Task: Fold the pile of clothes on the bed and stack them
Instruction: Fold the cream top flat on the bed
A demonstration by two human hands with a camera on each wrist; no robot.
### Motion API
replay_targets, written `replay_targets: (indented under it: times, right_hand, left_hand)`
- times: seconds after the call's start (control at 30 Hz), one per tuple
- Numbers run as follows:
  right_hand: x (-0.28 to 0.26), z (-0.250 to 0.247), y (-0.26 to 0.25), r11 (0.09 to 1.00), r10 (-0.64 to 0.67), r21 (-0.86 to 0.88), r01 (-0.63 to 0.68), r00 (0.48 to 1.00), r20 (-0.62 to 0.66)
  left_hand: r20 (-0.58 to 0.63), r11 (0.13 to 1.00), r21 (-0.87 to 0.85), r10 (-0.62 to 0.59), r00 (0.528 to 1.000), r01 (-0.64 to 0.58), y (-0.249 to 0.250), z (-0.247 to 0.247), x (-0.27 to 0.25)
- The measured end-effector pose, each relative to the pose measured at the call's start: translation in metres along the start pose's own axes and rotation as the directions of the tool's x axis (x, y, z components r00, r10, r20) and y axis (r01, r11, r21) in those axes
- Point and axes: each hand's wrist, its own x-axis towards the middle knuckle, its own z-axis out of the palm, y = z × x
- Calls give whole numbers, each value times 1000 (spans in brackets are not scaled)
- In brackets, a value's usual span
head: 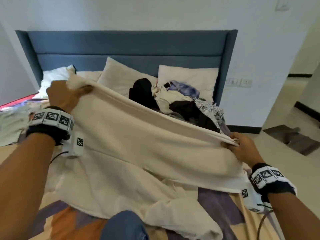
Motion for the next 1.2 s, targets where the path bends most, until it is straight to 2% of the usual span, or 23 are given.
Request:
replay_targets:
  times: [0.1, 0.17, 0.23, 0.3, 0.37, 0.47, 0.57, 0.67, 0.73, 0.8, 0.87, 0.9, 0.97, 1.0, 1.03, 1.07, 1.1, 1.13, 1.2]
  right_hand:
    - [12, 28, 13, 998, 16, -57, -14, 999, 30]
    - [25, 46, 24, 988, 52, -150, -35, 992, 115]
    - [42, 63, 32, 977, 58, -215, -18, 982, 181]
    - [65, 77, 38, 976, 76, -217, -24, 969, 234]
    - [91, 90, 42, 976, 112, -208, -58, 959, 260]
    - [136, 124, 46, 970, 103, -241, -34, 955, 279]
    - [160, 159, 46, 961, 58, -273, 38, 941, 335]
    - [159, 187, 62, 949, 120, -315, 21, 898, 423]
    - [148, 190, 71, 949, 174, -313, -29, 878, 446]
    - [136, 175, 75, 945, 262, -297, -138, 861, 435]
    - [127, 155, 79, 910, 390, -313, -273, 821, 417]
    - [119, 141, 82, 885, 450, -329, -330, 788, 421]
    - [106, 115, 90, 890, 455, -278, -362, 749, 481]
    - [102, 107, 100, 895, 443, -226, -383, 724, 528]
    - [98, 102, 111, 900, 418, -150, -409, 711, 565]
    - [91, 90, 104, 892, 405, -83, -444, 707, 580]
    - [87, 84, 94, 867, 409, 7, -498, 719, 562]
    - [83, 74, 85, 818, 439, 114, -563, 740, 510]
    - [80, 62, 74, 723, 484, 289, -627, 759, 436]
  left_hand:
    - [189, 987, 146, -91, 978, 64, -41, 51, 10]
    - [318, 982, 113, -181, 931, 152, -75, 93, 21]
    - [365, 974, 39, -223, 904, 225, -103, 130, 36]
    - [363, 967, 76, -255, 896, 244, -122, 163, 54]
    - [306, 962, 187, -248, 919, 198, -136, 187, 71]
    - [240, 940, 321, -200, 950, 116, -154, 221, 95]
    - [281, 874, 479, -236, 930, 78, -175, 261, 96]
    - [283, 756, 649, -344, 895, 85, -183, 290, 71]
    - [361, 715, 698, -304, 882, -39, -176, 305, 49]
    - [482, 706, 659, -131, 866, -261, -160, 318, 27]
    - [604, 778, 474, 52, 795, -411, -139, 326, 4]
    - [661, 839, 328, 124, 740, -434, -125, 331, -11]
    - [738, 921, 61, 218, 639, -386, -99, 339, -43]
    - [787, 939, 0, 212, 580, -343, -88, 344, -61]
    - [851, 952, 13, 151, 504, -306, -79, 350, -79]
    - [908, 946, 84, 57, 416, -312, -71, 355, -100]
    - [936, 913, 179, -43, 349, -368, -68, 360, -116]
    - [940, 866, 249, -107, 325, -435, -64, 364, -131]
    - [930, 816, 317, -168, 327, -483, -66, 369, -143]
